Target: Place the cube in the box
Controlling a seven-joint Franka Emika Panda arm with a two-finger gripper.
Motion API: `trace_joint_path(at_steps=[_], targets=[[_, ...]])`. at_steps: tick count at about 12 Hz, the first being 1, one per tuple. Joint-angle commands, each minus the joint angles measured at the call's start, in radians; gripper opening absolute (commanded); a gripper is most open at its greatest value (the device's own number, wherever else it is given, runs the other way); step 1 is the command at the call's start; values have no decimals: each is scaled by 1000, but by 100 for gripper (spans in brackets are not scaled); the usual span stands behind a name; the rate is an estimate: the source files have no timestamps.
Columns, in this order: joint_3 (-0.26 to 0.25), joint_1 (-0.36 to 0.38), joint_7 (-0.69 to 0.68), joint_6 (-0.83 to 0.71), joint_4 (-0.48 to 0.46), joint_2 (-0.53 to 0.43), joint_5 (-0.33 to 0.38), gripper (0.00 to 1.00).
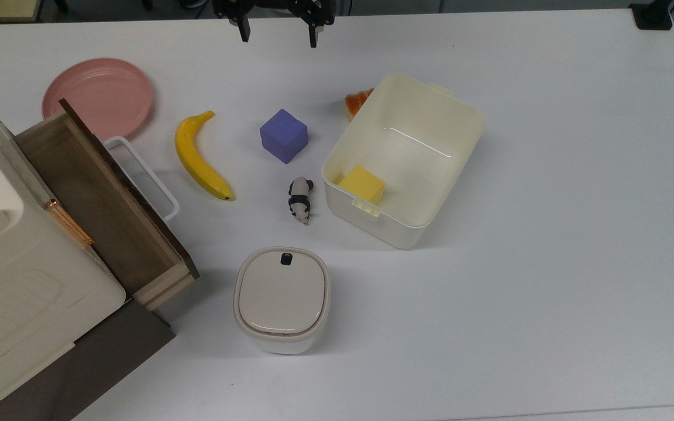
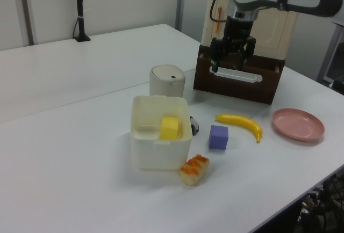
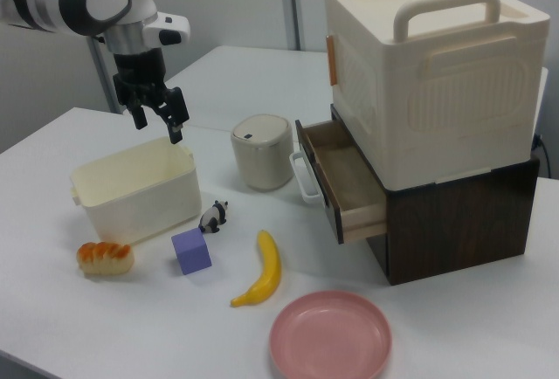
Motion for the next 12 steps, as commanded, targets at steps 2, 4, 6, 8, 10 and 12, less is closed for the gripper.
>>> trace_joint_path(at_steps=[2, 4, 6, 8, 10, 12], targets=[[-20, 21, -53, 12, -8, 0, 9, 100], [-20, 21, -47, 13, -8, 0, 10, 100], [-20, 24, -59, 15, -8, 0, -13, 100], [-21, 21, -106, 21, -6, 5, -27, 100], [-26, 18, -169, 15, -6, 6, -10, 100], [-24, 23, -198, 15, -19, 8, -17, 100]])
